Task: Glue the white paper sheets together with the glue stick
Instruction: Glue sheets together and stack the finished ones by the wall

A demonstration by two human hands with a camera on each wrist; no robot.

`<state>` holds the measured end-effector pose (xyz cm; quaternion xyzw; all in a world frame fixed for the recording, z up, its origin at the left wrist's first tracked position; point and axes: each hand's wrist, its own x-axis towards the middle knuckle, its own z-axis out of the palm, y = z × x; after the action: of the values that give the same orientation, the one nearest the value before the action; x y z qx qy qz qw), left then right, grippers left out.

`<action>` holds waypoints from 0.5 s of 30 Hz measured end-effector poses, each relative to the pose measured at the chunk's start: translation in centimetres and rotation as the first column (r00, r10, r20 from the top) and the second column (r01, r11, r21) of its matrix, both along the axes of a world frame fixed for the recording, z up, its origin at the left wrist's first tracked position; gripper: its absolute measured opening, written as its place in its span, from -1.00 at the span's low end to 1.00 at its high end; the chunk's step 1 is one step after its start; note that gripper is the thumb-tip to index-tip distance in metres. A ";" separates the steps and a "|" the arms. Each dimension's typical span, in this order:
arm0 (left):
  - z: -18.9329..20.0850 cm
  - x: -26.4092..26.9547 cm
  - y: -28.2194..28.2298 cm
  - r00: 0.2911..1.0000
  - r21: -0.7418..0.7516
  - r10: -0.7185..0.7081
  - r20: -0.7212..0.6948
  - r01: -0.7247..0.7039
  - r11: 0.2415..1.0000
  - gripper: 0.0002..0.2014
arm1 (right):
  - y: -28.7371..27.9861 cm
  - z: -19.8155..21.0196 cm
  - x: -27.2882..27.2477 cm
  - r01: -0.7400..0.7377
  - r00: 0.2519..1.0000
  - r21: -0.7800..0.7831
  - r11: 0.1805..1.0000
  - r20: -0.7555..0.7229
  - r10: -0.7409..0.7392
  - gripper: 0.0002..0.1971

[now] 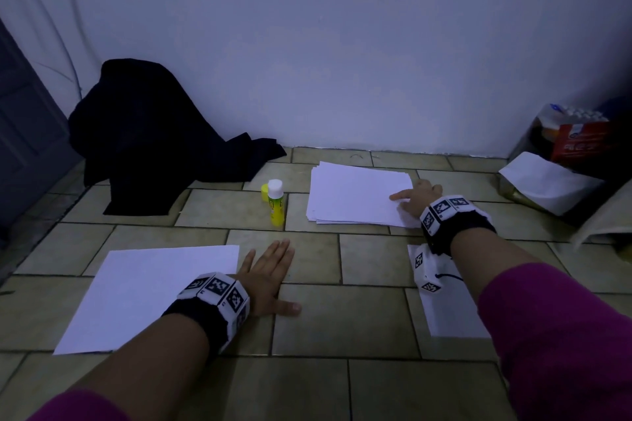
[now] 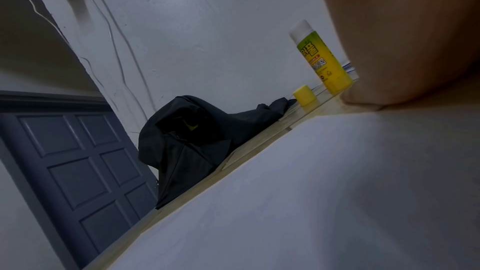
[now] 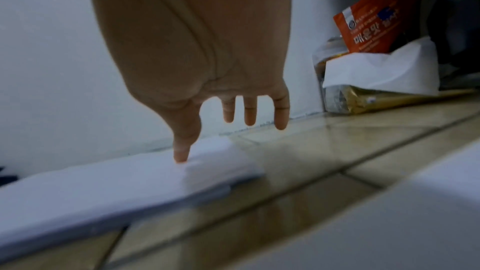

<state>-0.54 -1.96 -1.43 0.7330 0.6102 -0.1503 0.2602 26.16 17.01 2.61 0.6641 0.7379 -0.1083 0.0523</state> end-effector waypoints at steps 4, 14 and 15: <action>0.0 0.0 0.0 1.000 -0.014 0.005 0.000 -0.005 1.000 0.63 | -2.6 3.1 0.9 -0.088 0.994 -0.184 0.979 -0.075 0.076 -0.54; 1.1 1.3 -0.1 0.990 -0.013 0.058 -0.131 -0.060 0.998 0.27 | -12.7 -0.6 4.3 -0.042 0.947 -0.435 0.899 0.269 0.175 0.36; 1.3 1.6 -0.3 0.988 -0.013 0.065 -0.142 -0.068 0.998 0.11 | -12.9 -0.9 4.2 -0.036 0.948 -0.438 0.898 0.270 0.169 0.38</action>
<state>1.04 -2.23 -0.09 0.6974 0.6498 -0.1988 0.2277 30.32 4.13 1.67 0.6048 0.7137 -0.1619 0.3141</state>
